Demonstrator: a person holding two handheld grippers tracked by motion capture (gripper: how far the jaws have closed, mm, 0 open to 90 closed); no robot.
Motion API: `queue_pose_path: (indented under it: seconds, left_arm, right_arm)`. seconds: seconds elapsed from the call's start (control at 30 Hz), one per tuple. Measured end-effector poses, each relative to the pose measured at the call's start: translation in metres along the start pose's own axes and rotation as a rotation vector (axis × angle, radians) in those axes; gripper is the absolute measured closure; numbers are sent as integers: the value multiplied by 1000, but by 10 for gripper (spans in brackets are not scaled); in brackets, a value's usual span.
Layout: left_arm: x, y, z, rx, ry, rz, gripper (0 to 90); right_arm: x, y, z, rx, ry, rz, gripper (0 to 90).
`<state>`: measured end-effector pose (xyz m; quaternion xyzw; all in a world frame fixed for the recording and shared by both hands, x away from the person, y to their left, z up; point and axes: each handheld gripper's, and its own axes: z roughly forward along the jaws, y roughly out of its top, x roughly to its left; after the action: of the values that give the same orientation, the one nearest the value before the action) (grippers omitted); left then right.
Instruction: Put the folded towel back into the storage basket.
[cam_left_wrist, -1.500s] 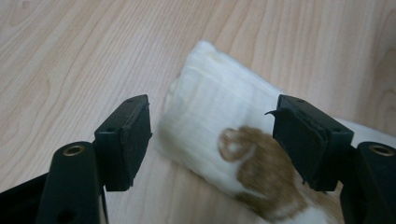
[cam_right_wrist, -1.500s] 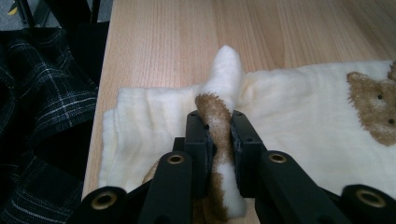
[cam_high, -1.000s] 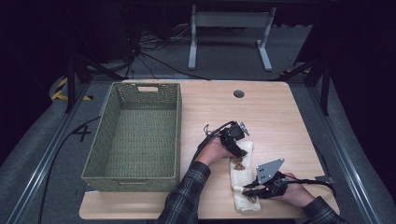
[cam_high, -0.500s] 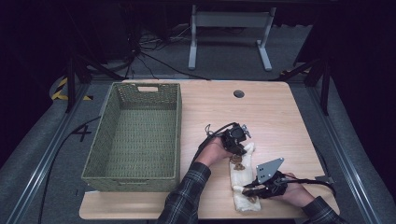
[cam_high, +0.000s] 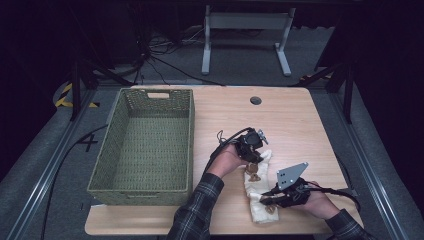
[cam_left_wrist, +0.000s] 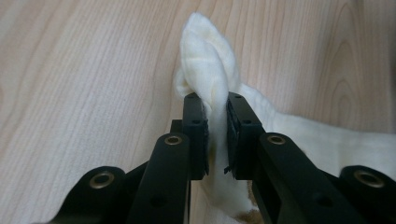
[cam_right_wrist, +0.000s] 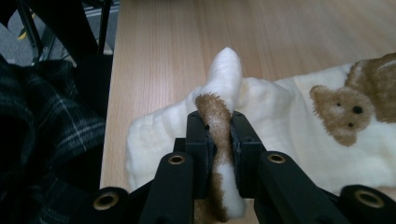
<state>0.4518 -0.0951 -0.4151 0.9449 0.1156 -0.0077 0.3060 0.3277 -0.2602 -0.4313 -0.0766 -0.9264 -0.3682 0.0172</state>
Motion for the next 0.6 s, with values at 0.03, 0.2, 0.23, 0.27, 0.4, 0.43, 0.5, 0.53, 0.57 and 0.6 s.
queue_pose_path:
  seconds: [0.03, 0.2, 0.23, 0.27, 0.4, 0.43, 0.5, 0.53, 0.57, 0.6]
  left_arm:
    - [-1, 2, -5, -4, 8, -1, 802]
    - [-4, 9, -25, -25, 33, 3, 803]
    - [-4, 10, -29, -32, 35, 4, 802]
    - [-4, 11, -32, -39, 41, 4, 803]
    - [-6, 16, -46, -43, 60, 13, 803]
    - [-6, 16, -49, -43, 65, 11, 803]
    - [-5, 18, -57, -52, 76, 12, 803]
    - [-4, 19, -60, -55, 76, 7, 803]
    - [-4, 19, -62, -57, 83, 8, 803]
    - [-4, 20, -65, -59, 90, 12, 803]
  right_arm:
    - [0, 1, -1, -12, 0, 2, 808]
    - [-4, 8, -8, -16, -25, 7, 808]
    - [-5, 13, -12, -28, -25, 7, 808]
    - [-5, 16, -14, -35, -29, 1, 808]
    - [-8, 23, -19, -44, -39, 3, 807]
    - [-9, 26, -21, -48, -39, -3, 808]
    - [-9, 32, -24, -64, -33, -3, 808]
    - [-10, 35, -25, -63, -34, -6, 807]
    - [-10, 38, -27, -60, -35, -10, 808]
    - [-11, 40, -27, -63, -39, -10, 808]
